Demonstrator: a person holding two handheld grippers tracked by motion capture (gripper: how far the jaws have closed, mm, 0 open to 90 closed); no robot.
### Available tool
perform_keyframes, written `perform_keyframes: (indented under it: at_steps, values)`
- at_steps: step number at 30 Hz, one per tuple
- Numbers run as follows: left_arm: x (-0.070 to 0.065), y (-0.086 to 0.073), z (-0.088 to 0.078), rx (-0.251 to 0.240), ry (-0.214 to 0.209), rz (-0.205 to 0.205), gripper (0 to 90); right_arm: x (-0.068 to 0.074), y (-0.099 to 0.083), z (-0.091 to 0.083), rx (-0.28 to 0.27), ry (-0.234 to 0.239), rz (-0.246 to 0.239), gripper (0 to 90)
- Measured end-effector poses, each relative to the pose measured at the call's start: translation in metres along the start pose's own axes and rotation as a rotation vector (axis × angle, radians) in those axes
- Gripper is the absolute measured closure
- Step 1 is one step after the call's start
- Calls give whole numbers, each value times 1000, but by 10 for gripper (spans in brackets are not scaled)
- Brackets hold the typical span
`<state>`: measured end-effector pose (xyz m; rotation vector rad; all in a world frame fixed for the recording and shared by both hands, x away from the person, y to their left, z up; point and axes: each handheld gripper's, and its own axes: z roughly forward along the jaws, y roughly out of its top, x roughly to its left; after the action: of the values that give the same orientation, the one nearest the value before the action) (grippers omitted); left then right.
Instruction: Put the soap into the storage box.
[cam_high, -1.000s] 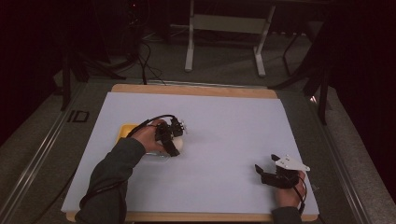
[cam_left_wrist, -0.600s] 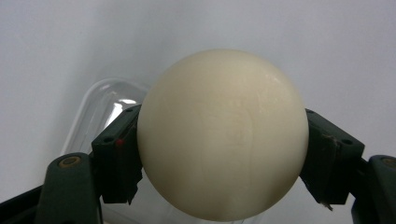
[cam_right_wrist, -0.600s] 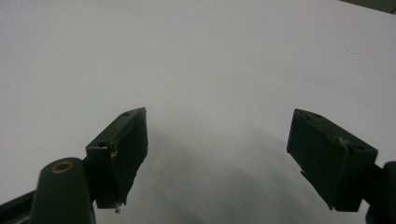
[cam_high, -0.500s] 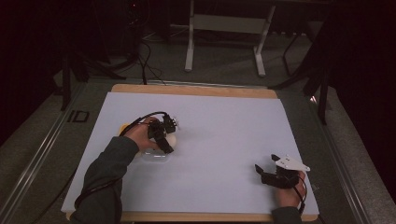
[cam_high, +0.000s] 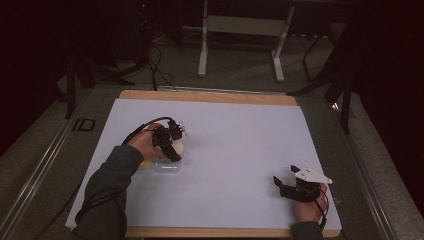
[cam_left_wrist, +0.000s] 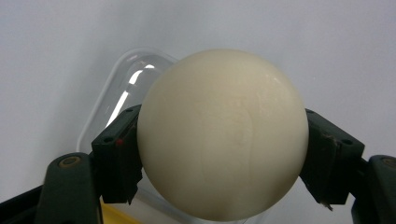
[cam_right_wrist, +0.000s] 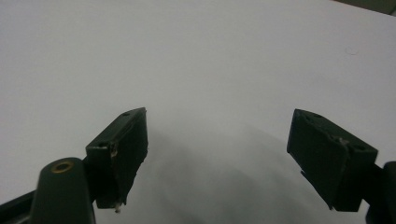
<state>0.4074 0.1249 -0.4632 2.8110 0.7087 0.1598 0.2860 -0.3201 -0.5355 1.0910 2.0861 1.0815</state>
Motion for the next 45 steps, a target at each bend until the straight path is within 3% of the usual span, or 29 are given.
perform_keyframes:
  at_steps: [21,45]
  values:
    - [16,-22,-17,-27,44,-64,253,0,0,0,-3,-1,2,202]
    - [28,-40,-24,-26,56,-132,253,0,0,0,-4,-2,1,202]
